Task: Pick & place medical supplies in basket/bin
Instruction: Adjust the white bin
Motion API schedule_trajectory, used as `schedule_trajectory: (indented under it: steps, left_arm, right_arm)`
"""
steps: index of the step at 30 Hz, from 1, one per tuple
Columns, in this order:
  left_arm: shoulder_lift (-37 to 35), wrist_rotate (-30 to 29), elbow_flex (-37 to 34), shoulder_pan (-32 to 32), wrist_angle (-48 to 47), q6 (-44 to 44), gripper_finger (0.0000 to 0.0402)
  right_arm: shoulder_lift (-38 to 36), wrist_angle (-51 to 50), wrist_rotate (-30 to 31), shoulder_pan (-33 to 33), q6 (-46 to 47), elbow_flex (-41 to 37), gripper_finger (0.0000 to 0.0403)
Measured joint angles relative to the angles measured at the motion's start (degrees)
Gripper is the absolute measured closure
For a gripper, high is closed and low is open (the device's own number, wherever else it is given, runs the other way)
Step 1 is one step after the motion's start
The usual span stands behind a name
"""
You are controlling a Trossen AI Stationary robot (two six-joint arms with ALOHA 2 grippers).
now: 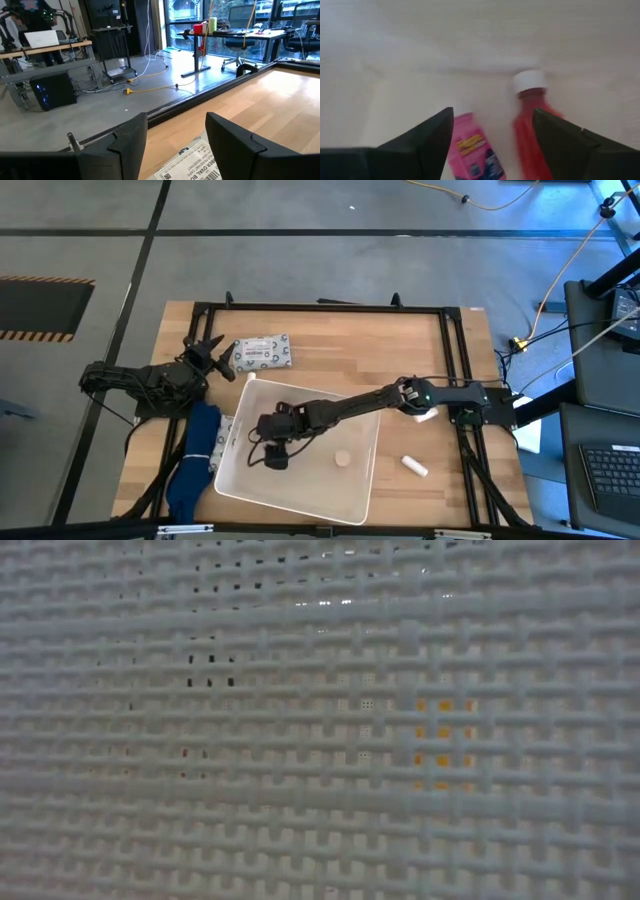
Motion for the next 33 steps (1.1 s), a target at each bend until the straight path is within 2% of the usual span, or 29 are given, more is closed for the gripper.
schedule_trajectory:
  steps: [6,15,20,24,27,33]
  left_arm:
    - [0.0,0.0,0.0,0.0,0.0,0.0,0.0203]
    - [0.0,0.6,0.0,0.0,0.1,0.9,0.0203]
    - [0.2,4.6,0.0,0.0,0.2,-1.7,0.0203]
    - [0.6,11.9,0.0,0.0,0.2,-0.4,0.0203]
    - [0.8,17.0,0.0,0.0,0.2,2.1,0.0203]
    - [1.2,19.4,0.1,0.0,0.2,0.9,0.0203]
  right_arm:
    - [-2.1,-1.4,-5.6,0.0,-0.8,2.8,0.0117]
    - [-9.9,-4.7,-7.2,0.2,-1.0,3.0,0.0116]
    - [-16.1,-11.1,-12.3,1.8,0.8,3.1,0.0116]
    - [-21.1,-22.0,-13.2,5.2,0.5,3.1,0.0116]
    - [-24.2,-32.4,-12.0,8.2,1.4,3.1,0.0116]
    - [-24.4,-46.6,-0.3,11.2,3.3,2.6,0.0116]
